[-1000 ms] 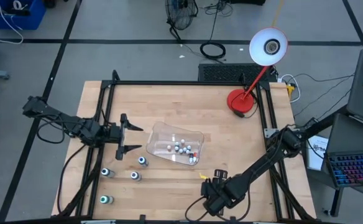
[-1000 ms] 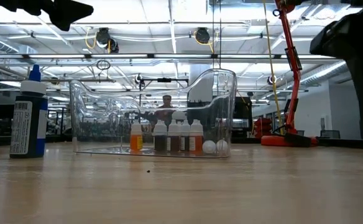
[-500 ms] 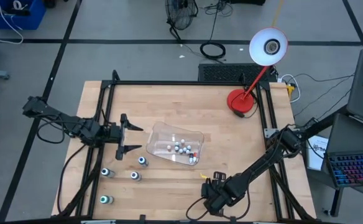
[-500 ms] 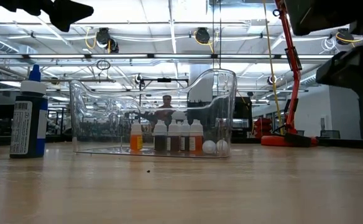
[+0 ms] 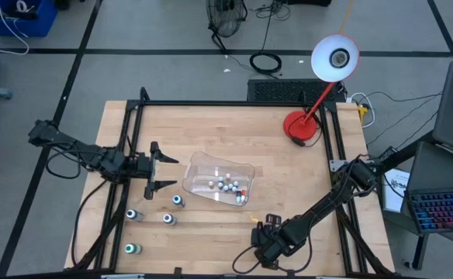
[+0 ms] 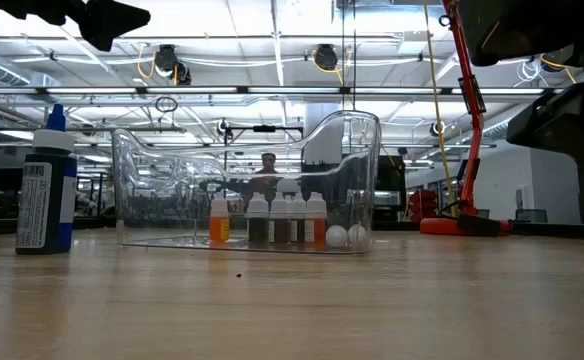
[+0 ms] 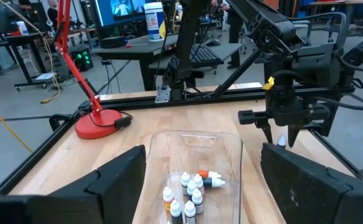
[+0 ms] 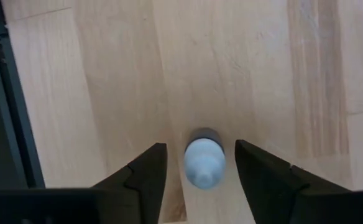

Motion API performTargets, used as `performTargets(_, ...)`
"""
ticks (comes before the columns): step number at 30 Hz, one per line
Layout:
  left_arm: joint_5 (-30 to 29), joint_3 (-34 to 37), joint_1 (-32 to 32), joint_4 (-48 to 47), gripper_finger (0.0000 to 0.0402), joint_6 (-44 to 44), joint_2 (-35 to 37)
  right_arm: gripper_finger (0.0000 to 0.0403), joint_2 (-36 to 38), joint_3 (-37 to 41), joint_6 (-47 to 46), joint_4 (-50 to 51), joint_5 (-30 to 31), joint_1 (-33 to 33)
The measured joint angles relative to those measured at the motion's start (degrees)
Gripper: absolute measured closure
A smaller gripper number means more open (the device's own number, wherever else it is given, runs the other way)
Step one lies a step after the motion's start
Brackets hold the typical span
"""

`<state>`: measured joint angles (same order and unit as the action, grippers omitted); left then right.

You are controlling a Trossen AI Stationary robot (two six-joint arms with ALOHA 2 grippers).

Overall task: Pick & Place food coloring
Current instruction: Put the small blue food coloring bottle into the transparent bin

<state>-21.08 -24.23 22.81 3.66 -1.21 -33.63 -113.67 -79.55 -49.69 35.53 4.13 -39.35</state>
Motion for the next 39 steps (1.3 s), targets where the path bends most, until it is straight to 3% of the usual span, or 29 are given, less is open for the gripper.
performTargets(13, 0.00, 0.00, 0.00, -0.02, 0.0090, -0.01, -0.07, 0.0348, 0.00, 0.00, 5.72, -2.32, 0.16, 0.02)
performTargets(19, 0.09, 0.00, 0.00, -0.07, 0.0080, 0.26, -0.11, 0.0348, 0.36, 0.00, 12.65, -5.53, 1.08, 0.29)
performTargets(25, 0.11, 0.00, 0.00, -0.07, 0.0078, -0.16, -0.09, 0.0349, 7.60, -0.05, 22.93, -6.55, 11.84, 2.12)
performTargets(31, 0.17, -0.02, 0.00, -0.07, 0.0078, -0.16, -0.11, 0.0349, 17.53, -4.96, 41.70, -12.31, 16.48, 9.79)
performTargets(35, 0.17, -0.02, 0.00, -0.04, 0.0077, -0.14, -0.11, 0.0349, 17.80, -12.35, 49.49, -10.36, 9.88, 18.93)
performTargets(39, 0.17, -0.02, 0.00, -0.04, 0.0077, -0.11, -0.11, 0.0349, 13.09, -20.46, 55.07, -6.81, 4.38, 26.85)
